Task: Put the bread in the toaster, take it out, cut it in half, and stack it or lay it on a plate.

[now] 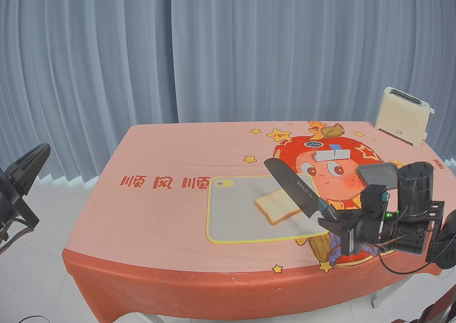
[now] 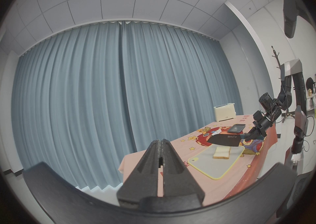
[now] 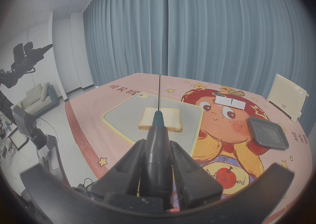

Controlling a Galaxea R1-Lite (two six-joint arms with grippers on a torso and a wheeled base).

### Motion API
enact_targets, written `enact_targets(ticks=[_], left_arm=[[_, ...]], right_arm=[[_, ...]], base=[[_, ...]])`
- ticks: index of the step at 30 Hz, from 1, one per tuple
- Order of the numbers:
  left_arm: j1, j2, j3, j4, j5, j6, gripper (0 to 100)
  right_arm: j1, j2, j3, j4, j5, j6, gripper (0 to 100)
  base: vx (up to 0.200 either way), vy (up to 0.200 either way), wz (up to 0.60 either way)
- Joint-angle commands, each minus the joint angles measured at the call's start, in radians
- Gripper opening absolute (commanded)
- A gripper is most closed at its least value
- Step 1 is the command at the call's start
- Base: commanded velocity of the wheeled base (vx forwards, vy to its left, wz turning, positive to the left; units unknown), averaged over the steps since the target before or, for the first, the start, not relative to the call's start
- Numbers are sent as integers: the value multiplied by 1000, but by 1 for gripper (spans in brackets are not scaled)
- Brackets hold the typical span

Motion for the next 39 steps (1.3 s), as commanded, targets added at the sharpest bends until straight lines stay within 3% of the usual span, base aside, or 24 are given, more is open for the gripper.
enact_targets(ticks=[1,8,20,28,39], left_arm=[[-18,63,-23,1,-9,1,0],[-32,189,-127,-4,10,3,0],[-35,322,-240,-5,-3,12,0],[-81,397,-339,-2,-10,12,0],[-137,429,-286,-5,-15,3,0]], right_arm=[[4,11,1,0,0,0,0],[2,12,5,0,0,0,0],[7,7,6,0,0,0,0],[5,11,5,-2,0,0,0],[8,18,5,-4,0,2,0]], base=[[0,0,0],[0,0,0],[0,0,0],[0,0,0],[0,0,0]])
